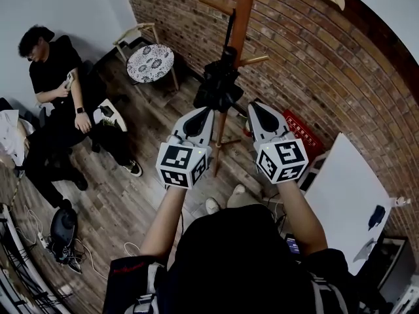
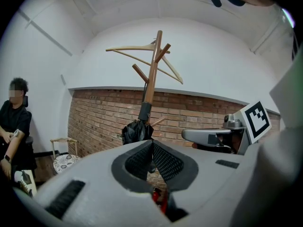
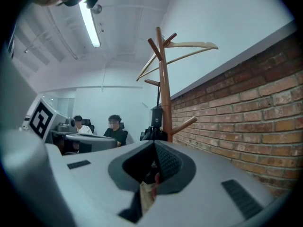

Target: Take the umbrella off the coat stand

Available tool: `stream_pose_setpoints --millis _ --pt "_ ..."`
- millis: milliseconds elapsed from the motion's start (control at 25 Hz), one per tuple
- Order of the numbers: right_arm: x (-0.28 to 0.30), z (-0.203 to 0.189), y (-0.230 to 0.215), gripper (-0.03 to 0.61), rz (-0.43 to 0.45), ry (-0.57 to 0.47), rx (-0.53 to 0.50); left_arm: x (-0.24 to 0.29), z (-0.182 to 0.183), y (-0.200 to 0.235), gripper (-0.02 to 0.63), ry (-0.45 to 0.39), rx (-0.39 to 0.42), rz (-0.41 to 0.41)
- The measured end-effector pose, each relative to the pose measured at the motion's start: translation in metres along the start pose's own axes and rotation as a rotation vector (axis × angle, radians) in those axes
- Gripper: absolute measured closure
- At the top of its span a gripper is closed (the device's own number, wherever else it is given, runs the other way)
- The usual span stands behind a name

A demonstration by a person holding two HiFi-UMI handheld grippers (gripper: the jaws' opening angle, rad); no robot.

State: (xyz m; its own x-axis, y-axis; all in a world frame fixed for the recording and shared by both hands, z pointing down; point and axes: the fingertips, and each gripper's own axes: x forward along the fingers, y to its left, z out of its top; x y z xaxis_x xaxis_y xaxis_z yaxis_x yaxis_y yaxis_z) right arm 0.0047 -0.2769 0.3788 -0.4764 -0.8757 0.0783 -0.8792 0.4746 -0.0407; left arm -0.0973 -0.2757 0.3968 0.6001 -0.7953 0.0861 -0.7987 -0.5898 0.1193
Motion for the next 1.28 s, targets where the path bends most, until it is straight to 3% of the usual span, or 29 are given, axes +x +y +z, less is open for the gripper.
stream_pose_setpoints --millis 640,880,960,1280 --pt "0.034 0.005 -0.026 0.551 0.064 0.003 0.009 0.039 0.009 0.018 0.594 0.009 0.01 0.024" --pt "0.042 0.005 -0.033 0.551 0.075 0.001 0.015 0.051 0.014 0.023 0.585 -0.029 0.026 -0.003" --pt "0.043 0.004 -0.037 0.551 0.074 0.004 0.017 0.057 0.014 0.024 0.433 -0.032 0.007 -0.013" --pt "0.045 0.004 -0.047 0.551 0.073 0.005 0.021 0.072 0.012 0.03 0.313 -0.018 -0.006 -0.005"
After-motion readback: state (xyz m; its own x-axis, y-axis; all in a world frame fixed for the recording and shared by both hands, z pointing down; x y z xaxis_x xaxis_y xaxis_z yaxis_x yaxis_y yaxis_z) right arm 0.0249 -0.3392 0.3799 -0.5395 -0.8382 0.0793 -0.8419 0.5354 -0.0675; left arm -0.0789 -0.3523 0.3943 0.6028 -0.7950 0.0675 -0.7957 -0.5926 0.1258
